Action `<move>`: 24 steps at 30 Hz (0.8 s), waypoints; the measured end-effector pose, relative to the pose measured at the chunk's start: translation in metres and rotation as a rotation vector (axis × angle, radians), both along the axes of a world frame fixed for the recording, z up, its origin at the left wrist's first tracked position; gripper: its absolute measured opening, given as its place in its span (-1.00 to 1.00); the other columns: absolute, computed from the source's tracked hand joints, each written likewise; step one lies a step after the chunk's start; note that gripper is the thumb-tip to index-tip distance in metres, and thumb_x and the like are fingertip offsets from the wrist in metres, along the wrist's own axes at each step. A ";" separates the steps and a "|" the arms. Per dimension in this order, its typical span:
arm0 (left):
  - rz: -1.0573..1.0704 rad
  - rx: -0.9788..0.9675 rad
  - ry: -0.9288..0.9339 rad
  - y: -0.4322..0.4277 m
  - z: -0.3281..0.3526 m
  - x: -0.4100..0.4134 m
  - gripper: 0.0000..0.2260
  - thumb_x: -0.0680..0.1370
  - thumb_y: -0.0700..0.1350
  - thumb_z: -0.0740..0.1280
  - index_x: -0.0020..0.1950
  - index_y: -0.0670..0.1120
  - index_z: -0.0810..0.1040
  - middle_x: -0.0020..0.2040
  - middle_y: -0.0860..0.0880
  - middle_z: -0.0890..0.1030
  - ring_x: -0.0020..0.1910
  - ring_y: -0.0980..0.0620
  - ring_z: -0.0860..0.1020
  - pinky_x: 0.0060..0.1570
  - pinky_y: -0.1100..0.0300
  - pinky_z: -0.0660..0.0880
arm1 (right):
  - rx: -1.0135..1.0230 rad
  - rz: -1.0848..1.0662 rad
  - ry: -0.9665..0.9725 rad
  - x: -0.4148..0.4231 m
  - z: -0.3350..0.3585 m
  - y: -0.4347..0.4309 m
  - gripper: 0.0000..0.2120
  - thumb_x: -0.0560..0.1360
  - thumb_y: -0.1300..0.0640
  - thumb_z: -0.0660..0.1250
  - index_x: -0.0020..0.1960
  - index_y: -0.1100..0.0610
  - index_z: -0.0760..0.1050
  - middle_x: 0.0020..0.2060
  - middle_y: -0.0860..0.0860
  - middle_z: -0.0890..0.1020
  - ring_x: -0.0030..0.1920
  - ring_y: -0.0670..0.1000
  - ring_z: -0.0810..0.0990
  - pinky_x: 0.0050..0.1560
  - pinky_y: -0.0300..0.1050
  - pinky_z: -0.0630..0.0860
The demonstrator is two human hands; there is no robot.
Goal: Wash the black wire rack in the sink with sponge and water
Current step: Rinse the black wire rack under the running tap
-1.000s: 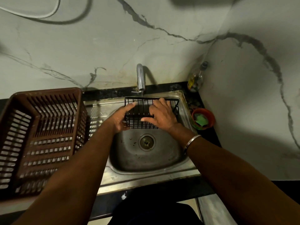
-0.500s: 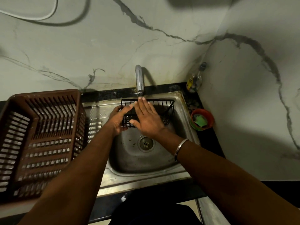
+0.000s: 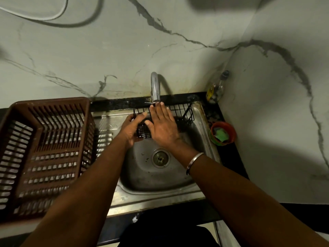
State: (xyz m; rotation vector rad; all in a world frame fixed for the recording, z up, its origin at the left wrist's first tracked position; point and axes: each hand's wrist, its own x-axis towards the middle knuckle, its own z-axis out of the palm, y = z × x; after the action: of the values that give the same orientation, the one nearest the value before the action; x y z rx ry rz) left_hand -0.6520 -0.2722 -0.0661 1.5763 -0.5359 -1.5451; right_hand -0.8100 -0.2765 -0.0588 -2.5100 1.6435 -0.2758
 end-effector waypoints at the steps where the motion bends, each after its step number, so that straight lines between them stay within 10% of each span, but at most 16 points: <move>1: 0.006 -0.002 0.002 0.000 0.000 -0.001 -0.52 0.42 0.24 0.60 0.25 0.12 0.60 0.19 -0.10 0.73 0.19 -0.18 0.68 0.08 -0.18 0.65 | 0.004 -0.026 0.015 -0.002 0.001 -0.002 -0.30 0.69 -0.25 -0.27 0.72 0.10 -0.05 0.70 0.15 -0.03 0.70 0.15 -0.18 0.67 0.22 -0.18; 17: -0.037 0.140 -0.037 0.000 0.007 0.011 -0.41 0.44 0.37 0.49 0.33 0.04 0.61 0.16 -0.13 0.73 0.18 -0.17 0.65 -0.05 -0.04 0.58 | 0.053 -0.217 0.051 -0.030 0.006 -0.011 -0.34 0.73 -0.21 -0.19 0.68 0.15 0.13 0.67 0.16 0.19 0.69 0.16 0.05 0.67 0.20 -0.05; 24: -0.006 0.201 -0.016 0.005 -0.001 0.020 -0.37 0.41 0.43 0.49 0.25 -0.02 0.64 0.20 -0.16 0.68 0.22 -0.19 0.59 0.23 -0.18 0.55 | 0.041 -0.124 0.056 -0.036 0.007 -0.017 -0.37 0.73 -0.20 -0.13 0.66 0.13 0.20 0.65 0.18 0.24 0.67 0.18 0.11 0.66 0.20 0.02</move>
State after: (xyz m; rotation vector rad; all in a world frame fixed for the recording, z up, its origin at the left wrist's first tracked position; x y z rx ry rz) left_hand -0.6323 -0.2677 -0.0670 1.7400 -0.4039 -1.6332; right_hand -0.8458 -0.2935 -0.0515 -2.4117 1.8100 -0.1841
